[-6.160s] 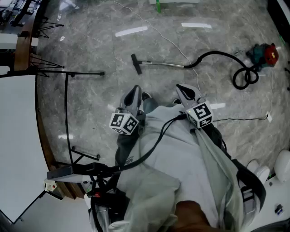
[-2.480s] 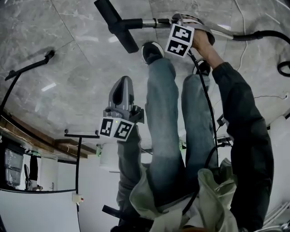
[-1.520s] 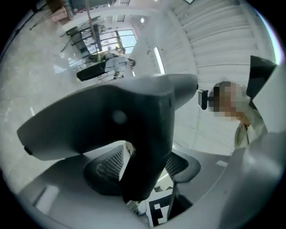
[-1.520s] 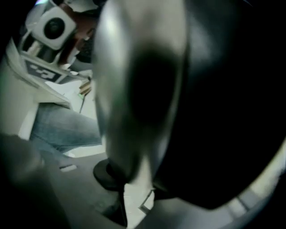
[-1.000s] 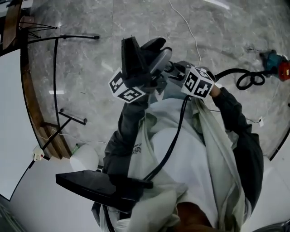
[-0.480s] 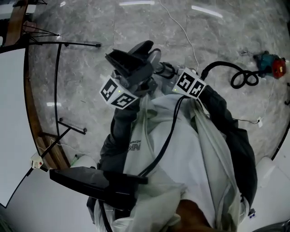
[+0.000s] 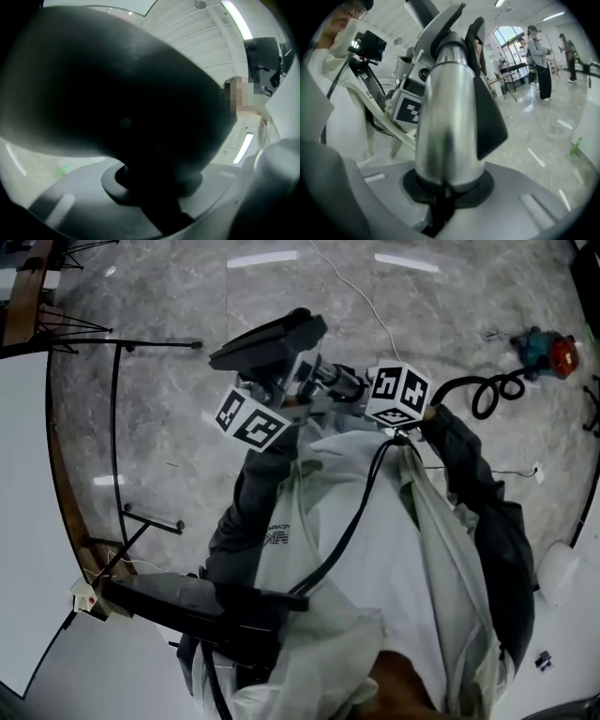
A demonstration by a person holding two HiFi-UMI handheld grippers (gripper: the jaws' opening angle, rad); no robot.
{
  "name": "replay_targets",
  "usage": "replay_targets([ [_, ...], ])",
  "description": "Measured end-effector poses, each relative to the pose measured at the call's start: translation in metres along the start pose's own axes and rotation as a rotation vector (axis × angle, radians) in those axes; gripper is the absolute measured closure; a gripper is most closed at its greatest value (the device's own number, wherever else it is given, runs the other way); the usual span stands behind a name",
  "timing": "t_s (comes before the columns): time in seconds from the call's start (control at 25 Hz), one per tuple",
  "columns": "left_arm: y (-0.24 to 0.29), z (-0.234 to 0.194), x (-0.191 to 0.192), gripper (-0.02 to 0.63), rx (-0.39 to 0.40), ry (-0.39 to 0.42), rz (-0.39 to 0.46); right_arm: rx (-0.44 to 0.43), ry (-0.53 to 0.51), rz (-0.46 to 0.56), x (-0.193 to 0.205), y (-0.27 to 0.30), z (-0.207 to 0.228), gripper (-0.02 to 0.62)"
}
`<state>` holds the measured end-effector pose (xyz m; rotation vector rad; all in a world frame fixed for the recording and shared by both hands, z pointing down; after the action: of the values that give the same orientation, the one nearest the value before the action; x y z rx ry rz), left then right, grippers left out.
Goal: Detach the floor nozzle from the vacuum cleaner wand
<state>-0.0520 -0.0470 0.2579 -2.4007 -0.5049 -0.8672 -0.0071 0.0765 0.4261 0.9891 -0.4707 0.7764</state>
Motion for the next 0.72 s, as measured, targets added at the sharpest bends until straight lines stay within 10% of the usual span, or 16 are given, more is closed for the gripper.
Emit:
replay_targets([
  [0.24,-0.013,0.000,0.006,0.495,-0.061,0.007,-0.096,0.550,-0.015,0.053,-0.003,0.010,0.023,0.557],
  [0.36,-0.015,0.008,0.004,0.496,-0.006,0.017,-0.100,0.667,-0.038,0.070,-0.005,0.008,0.026,0.557],
  [0.72,-0.011,0.072,0.008,0.495,0.392,0.041,-0.108,-0.060,-0.071,0.092,0.001,-0.003,-0.043,0.557],
])
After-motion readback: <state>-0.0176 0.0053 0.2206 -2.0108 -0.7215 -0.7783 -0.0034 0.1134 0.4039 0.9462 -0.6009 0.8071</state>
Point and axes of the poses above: the fingertips, and each gripper's own axes: y forward along the fingers, z to its right, x out of its underside, the point moved 1 cm from there along -y, backward along the fingers, and after that the axes turned 1 degree about y, right-handed, at the moved point
